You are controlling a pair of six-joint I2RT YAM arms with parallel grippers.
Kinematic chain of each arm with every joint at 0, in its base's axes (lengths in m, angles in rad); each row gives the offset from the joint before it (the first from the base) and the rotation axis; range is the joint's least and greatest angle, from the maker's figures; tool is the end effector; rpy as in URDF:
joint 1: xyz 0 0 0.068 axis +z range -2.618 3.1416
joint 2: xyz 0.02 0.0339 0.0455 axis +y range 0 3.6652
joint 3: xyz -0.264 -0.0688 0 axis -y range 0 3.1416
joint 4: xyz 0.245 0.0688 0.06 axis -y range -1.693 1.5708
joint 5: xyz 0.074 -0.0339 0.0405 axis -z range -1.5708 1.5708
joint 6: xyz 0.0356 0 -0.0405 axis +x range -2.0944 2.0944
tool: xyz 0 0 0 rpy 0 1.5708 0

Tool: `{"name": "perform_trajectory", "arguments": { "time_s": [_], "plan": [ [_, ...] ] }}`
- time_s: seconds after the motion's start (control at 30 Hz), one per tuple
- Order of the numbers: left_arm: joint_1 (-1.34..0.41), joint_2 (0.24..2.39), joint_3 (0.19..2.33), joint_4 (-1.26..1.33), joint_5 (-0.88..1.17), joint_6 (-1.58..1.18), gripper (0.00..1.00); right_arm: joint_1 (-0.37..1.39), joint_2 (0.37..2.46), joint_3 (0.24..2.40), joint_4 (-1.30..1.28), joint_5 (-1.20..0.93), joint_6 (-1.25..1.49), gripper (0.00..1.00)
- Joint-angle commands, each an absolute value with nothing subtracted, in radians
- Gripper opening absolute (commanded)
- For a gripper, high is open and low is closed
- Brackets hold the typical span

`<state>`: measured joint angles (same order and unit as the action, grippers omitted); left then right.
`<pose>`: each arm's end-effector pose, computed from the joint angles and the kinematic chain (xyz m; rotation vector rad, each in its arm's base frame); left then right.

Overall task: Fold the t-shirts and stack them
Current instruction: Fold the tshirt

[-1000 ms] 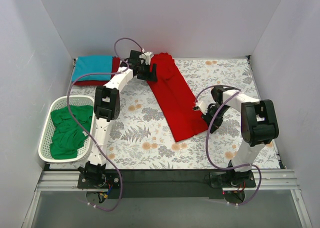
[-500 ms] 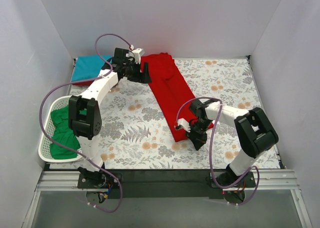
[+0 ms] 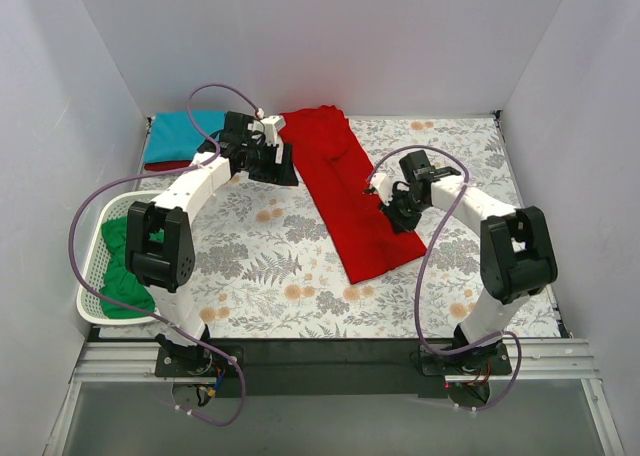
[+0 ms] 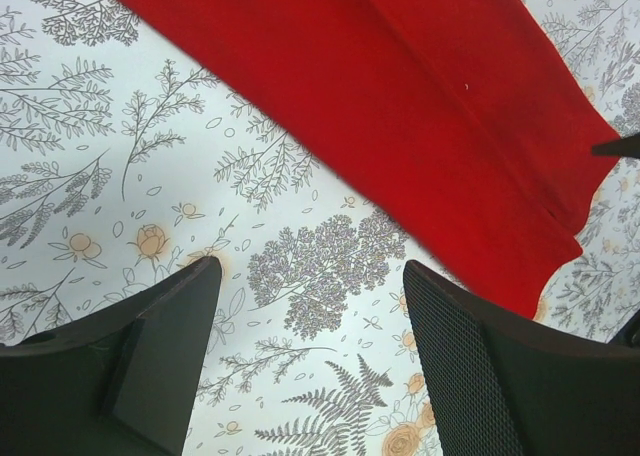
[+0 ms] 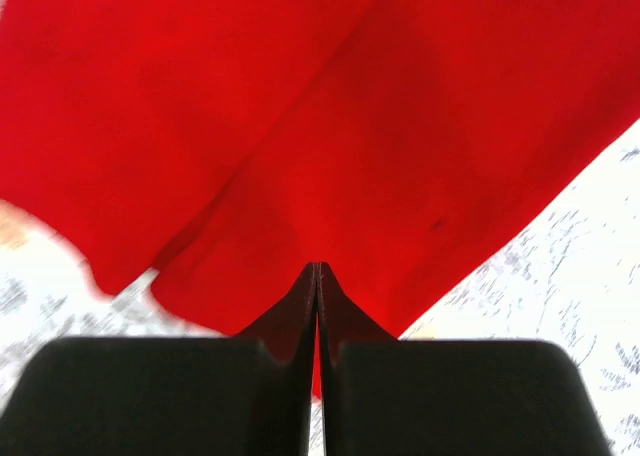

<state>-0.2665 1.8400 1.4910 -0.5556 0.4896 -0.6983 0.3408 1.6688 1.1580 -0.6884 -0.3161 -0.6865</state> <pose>0.3874 -0.1231 0.2577 -0.3373 2.5860 -0.9920 0.3055 0.1201 0.2083 -1.3991 2.3151 0.3371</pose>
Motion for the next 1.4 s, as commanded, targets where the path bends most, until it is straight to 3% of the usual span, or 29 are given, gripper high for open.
{"name": "perform_trajectory", "arguments": {
  "time_s": [0.0, 0.4, 0.6, 0.73, 0.93, 1.17, 1.37],
  "plan": [
    [-0.264, 1.750, 1.502, -0.569, 0.465, -0.663, 0.73, 0.347, 1.755, 1.203, -0.552, -0.201, -0.634, 0.01],
    [-0.258, 1.741, 1.493, -0.594, 0.446, -0.660, 0.73, 0.442, 1.755, 1.028, -0.563, -0.179, -0.661, 0.01],
    [-0.236, 1.743, 1.489, -0.604, 0.448, -0.653, 0.73, 0.636, 1.689, 0.922, -0.636, -0.320, -0.592, 0.01],
    [-0.235, 1.752, 1.488, -0.614, 0.460, -0.635, 0.73, 0.735, 1.634, 0.949, -0.713, -0.529, -0.595, 0.01],
    [-0.235, 1.772, 1.493, -0.621, 0.526, -0.627, 0.71, 0.686, 1.560, 1.018, -0.742, -0.537, -0.617, 0.01],
    [-0.238, 1.663, 1.321, -0.606, 0.691, -0.508, 0.66, 0.637, 1.511, 1.049, -0.735, -0.531, -0.612, 0.01],
    [-0.259, 1.297, 1.065, -0.561, 0.732, -0.289, 0.70, 0.611, 1.307, 1.077, -0.752, -0.396, -0.743, 0.29]
  ]
}}
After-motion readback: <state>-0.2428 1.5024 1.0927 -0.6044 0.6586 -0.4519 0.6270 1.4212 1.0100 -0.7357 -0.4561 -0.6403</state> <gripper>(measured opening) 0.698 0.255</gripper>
